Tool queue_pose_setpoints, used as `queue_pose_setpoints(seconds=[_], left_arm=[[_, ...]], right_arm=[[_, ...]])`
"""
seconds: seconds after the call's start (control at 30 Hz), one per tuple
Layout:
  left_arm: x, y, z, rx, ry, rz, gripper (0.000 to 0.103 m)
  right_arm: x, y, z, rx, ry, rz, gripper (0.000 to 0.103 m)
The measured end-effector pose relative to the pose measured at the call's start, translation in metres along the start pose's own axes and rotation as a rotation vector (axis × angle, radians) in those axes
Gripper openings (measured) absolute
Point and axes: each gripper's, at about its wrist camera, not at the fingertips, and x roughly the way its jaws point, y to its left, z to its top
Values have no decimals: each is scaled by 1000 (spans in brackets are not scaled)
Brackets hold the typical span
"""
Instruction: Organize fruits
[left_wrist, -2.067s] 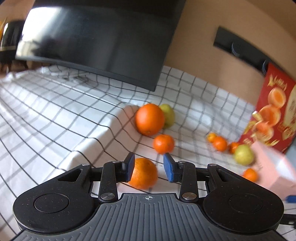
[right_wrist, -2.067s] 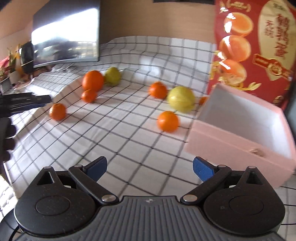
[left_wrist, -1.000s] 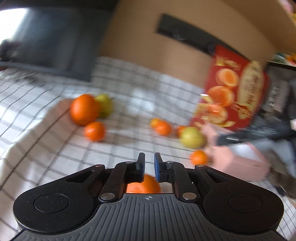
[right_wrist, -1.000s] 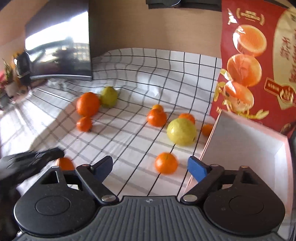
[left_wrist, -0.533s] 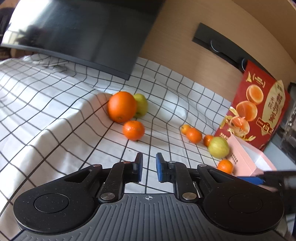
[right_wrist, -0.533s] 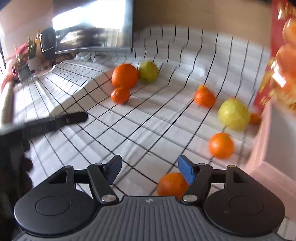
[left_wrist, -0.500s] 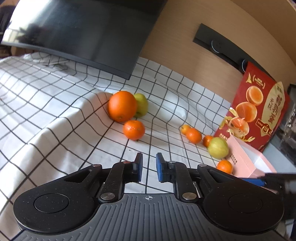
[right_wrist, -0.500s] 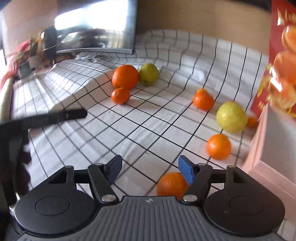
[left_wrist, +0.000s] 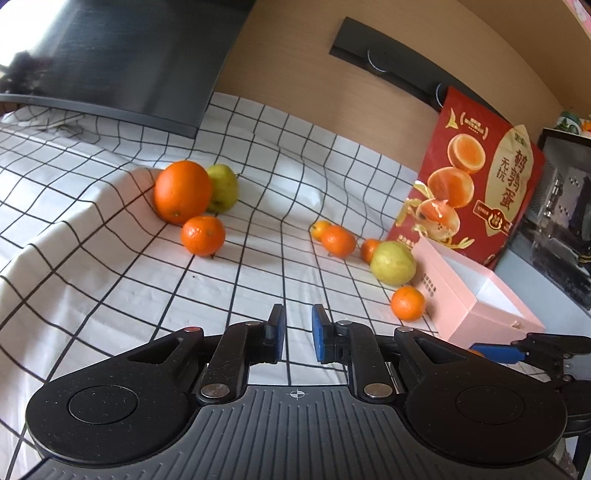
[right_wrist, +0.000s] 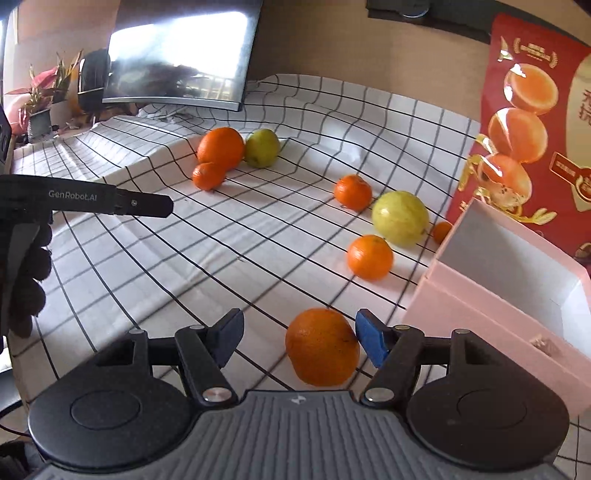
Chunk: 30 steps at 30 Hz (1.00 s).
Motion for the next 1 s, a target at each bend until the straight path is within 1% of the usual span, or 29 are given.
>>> queue_pose_setpoints(seconds=[0.07,0.13,0.2,0.27,0.3,0.37,0.5,0.57,0.63,0.67,0.73,0.83,0.9,0.97,1.0], left_arm=[[0,2,0,5,-2,9,18],[0,4,4,17,-13,30,18],[1,6,14,36,-44,63,18],[8,9,28,55,-63,113,19],[16,12,37,58,-53,139,19],[33,21,54,36,-21,174,19],[63,38,79,-32,39,192,19],[72,39,84,-28,45,209,19],[81,38,88,3,54,227,19],[85,36,88,22,65,229,19],[93,30,87,55,91,236,20],[97,20,82,143,91,254,21],[99,12,78,219,93,291,23],[101,6,74,294,90,352,23],[102,5,72,326,89,383,24]], right_arm=[[-1,-3,-3,9,-2,-12,62],[1,-6,-4,9,14,-31,60],[4,-10,-8,18,40,-70,55],[5,-17,-11,41,50,-98,43],[5,-22,-11,61,55,-97,43],[3,-33,-12,133,64,-57,43],[-8,-44,-21,212,67,-29,43],[-19,-48,-28,231,59,-15,43],[-30,-55,-36,253,47,-16,43],[-37,-58,-39,258,38,-29,43],[-46,-63,-46,253,12,-73,43],[-53,-69,-53,245,-11,-141,43],[-51,-75,-59,267,-4,-137,43],[-48,-81,-63,295,9,-126,43],[-50,-83,-63,304,2,-120,43]])
